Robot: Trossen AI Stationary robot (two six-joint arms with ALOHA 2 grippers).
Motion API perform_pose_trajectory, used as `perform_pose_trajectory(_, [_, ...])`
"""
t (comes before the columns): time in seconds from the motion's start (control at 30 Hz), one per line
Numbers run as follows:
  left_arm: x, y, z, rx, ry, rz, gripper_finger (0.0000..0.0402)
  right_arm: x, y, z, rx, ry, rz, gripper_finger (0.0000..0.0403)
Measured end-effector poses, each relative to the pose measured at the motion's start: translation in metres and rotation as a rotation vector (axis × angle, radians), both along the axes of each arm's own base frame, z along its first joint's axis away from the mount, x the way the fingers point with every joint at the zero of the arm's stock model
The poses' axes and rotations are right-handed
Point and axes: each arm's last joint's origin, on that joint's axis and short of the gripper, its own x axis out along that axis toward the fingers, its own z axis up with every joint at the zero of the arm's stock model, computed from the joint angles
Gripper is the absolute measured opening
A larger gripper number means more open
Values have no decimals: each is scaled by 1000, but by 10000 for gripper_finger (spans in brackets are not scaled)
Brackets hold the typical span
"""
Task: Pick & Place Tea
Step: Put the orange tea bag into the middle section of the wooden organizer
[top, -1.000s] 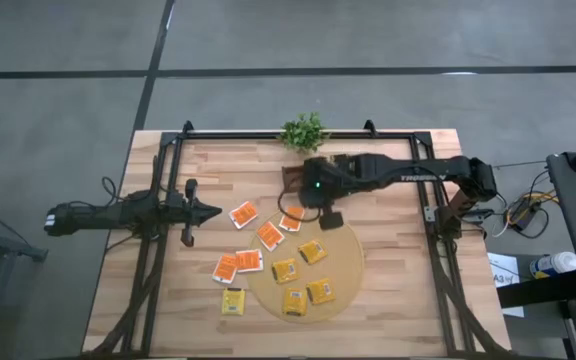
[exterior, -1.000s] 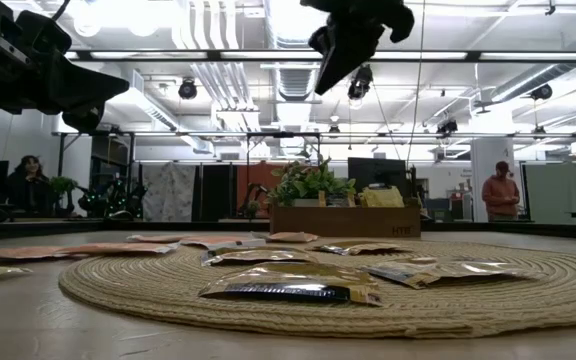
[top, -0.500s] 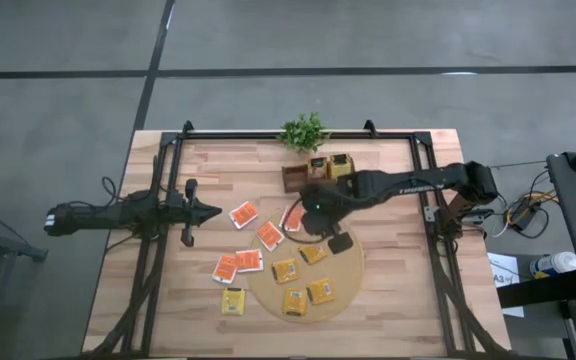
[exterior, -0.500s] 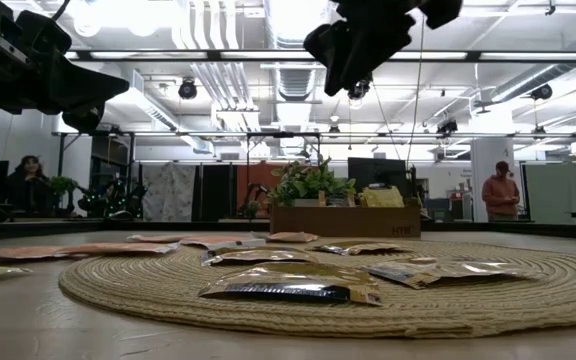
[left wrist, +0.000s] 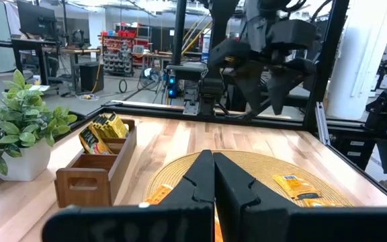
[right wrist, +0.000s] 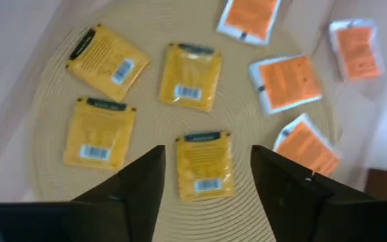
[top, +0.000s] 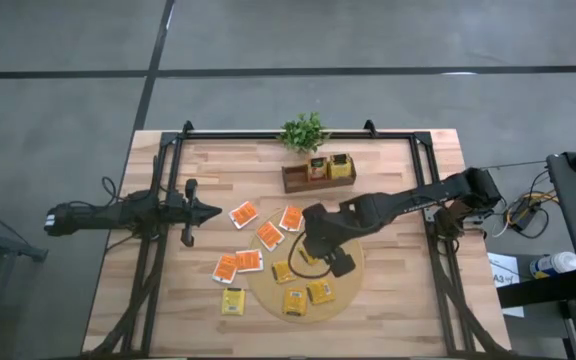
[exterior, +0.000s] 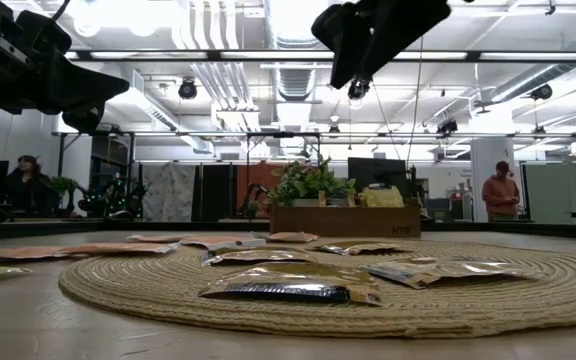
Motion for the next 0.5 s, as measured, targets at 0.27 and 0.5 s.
perform_pose_trajectory(0.27, [0,0,0,0,0,0,0,7,1,-40,-72,207,69,239])
perform_pose_trajectory(0.5, [0,0,0,0,0,-2,0,21,0,-78,-117,297,177,235])
